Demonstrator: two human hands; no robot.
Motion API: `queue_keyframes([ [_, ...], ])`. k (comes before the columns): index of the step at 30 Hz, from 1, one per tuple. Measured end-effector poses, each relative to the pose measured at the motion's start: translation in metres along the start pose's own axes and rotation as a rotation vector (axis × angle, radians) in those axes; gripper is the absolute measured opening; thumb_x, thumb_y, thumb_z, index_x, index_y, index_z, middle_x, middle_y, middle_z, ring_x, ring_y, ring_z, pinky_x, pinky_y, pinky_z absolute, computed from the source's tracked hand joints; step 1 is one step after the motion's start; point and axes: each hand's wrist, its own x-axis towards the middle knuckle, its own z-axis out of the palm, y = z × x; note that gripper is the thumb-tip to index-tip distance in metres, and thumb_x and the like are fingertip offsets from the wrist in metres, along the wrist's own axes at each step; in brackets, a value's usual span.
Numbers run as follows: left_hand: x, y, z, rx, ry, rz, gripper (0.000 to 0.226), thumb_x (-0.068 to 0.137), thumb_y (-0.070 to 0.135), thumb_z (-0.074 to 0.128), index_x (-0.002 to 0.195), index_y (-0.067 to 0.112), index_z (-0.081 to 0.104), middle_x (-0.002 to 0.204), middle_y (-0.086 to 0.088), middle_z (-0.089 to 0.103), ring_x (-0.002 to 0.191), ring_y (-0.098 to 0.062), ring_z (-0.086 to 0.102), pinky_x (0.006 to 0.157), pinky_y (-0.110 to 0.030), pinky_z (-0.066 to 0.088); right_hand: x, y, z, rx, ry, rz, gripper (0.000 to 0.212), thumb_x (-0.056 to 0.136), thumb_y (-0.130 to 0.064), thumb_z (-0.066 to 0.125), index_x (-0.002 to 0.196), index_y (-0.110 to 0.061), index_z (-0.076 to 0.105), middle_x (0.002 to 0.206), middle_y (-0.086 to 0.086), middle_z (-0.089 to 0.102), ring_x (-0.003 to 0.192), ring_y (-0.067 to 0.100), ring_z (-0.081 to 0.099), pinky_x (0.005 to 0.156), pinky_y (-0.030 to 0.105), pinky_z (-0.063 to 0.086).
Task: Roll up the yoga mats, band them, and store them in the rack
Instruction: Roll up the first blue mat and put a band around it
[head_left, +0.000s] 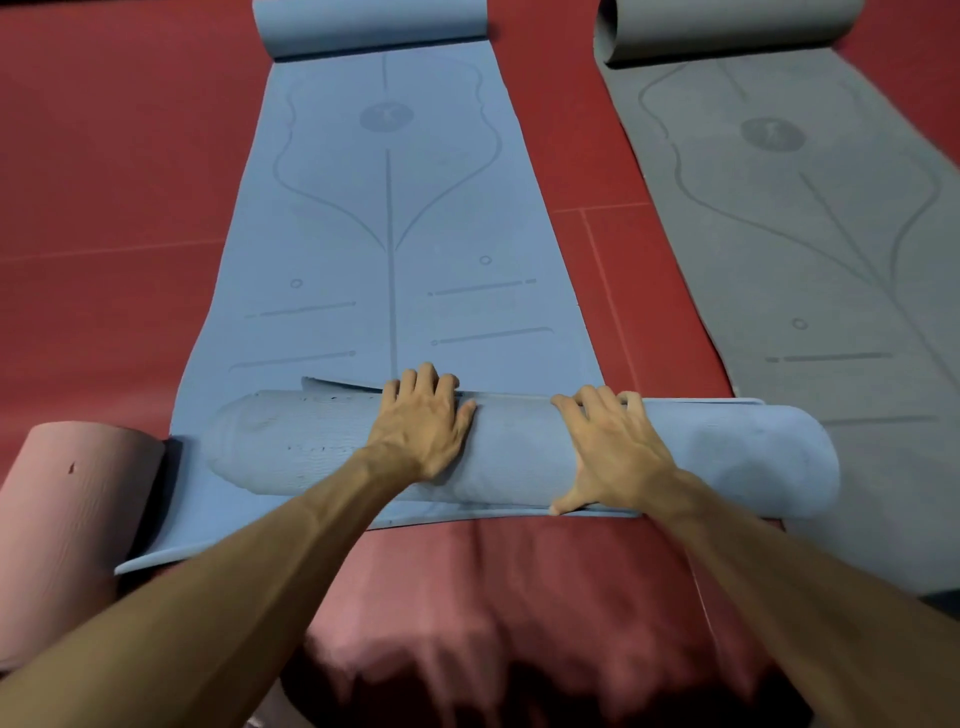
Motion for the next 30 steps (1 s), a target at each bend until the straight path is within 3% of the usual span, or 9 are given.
queue_keyframes([
  [6, 0.048, 0.004, 0.003, -0.149, 0.029, 0.025, 0.047, 0.101, 0.041, 0.027, 0.135, 0.015, 0.045, 0.138, -0.005, 0.045, 0.127, -0.023, 0.038, 0.108, -0.034, 0.023, -0.003, 0.001, 0.008, 0.041, 0.091, -0.006, 0.117, 0.033, -0.090, 0.056, 0.124, -0.017, 0.053, 0.104, 0.000, 0.052, 0.095, 0.021, 0.051, 0.091, 0.041, 0.039],
  [10, 0.068, 0.001, 0.006, -0.166, -0.294, -0.058, 0.057, 0.099, 0.051, 0.023, 0.141, 0.018, 0.042, 0.146, -0.008, 0.044, 0.136, -0.024, 0.036, 0.113, -0.037, 0.021, -0.009, -0.002, 0.019, 0.069, 0.172, 0.011, 0.120, 0.030, -0.090, 0.058, 0.123, -0.014, 0.055, 0.104, 0.002, 0.054, 0.092, 0.024, 0.054, 0.093, 0.042, 0.040],
  [13, 0.061, 0.004, 0.005, -0.198, -0.485, -0.148, 0.060, 0.097, 0.057, 0.023, 0.129, 0.020, 0.056, 0.134, -0.009, 0.055, 0.121, -0.028, 0.051, 0.094, -0.038, 0.037, -0.010, -0.003, 0.022, 0.080, 0.182, 0.007, 0.119, 0.030, -0.087, 0.062, 0.123, -0.013, 0.054, 0.104, 0.003, 0.054, 0.093, 0.025, 0.054, 0.094, 0.040, 0.033],
  [19, 0.030, 0.011, 0.001, -0.213, -0.264, -0.125, 0.060, 0.100, 0.049, 0.018, 0.107, 0.017, 0.067, 0.110, -0.014, 0.066, 0.102, -0.032, 0.059, 0.080, -0.035, 0.039, -0.019, -0.007, 0.022, 0.088, 0.153, 0.004, 0.118, 0.030, -0.084, 0.065, 0.125, -0.015, 0.053, 0.106, 0.003, 0.054, 0.097, 0.025, 0.054, 0.097, 0.041, 0.030],
  [22, 0.015, 0.011, 0.003, -0.159, -0.264, -0.051, 0.064, 0.097, 0.060, 0.017, 0.120, 0.020, 0.060, 0.121, -0.010, 0.062, 0.114, -0.029, 0.054, 0.096, -0.039, 0.038, -0.018, -0.005, 0.016, 0.099, 0.113, -0.002, 0.119, 0.031, -0.085, 0.064, 0.130, -0.021, 0.047, 0.109, -0.001, 0.050, 0.101, 0.023, 0.051, 0.099, 0.040, 0.030],
  [25, 0.000, 0.006, 0.000, -0.138, -0.364, 0.033, 0.091, 0.076, 0.084, 0.021, 0.141, 0.022, 0.037, 0.139, -0.004, 0.046, 0.129, -0.025, 0.040, 0.110, -0.041, 0.025, -0.015, -0.001, 0.010, 0.110, 0.082, -0.030, 0.124, 0.032, -0.088, 0.058, 0.139, -0.030, 0.040, 0.110, 0.000, 0.048, 0.101, 0.021, 0.048, 0.097, 0.040, 0.032],
  [28, -0.006, 0.001, -0.006, -0.102, -0.441, 0.132, 0.119, 0.056, 0.091, 0.050, 0.147, 0.020, 0.021, 0.144, 0.001, 0.036, 0.133, -0.023, 0.033, 0.113, -0.041, 0.021, -0.016, 0.000, 0.009, 0.130, 0.057, -0.033, 0.131, 0.031, -0.091, 0.056, 0.146, -0.033, 0.029, 0.113, -0.001, 0.046, 0.105, 0.019, 0.045, 0.100, 0.039, 0.030],
  [30, -0.002, 0.001, -0.007, -0.058, -0.467, 0.172, 0.126, 0.048, 0.086, 0.064, 0.145, 0.018, 0.022, 0.141, 0.001, 0.037, 0.130, -0.023, 0.036, 0.112, -0.042, 0.025, -0.013, 0.000, 0.009, 0.155, 0.054, -0.020, 0.138, 0.031, -0.089, 0.061, 0.150, -0.032, 0.020, 0.113, -0.002, 0.043, 0.107, 0.018, 0.043, 0.106, 0.038, 0.026],
])
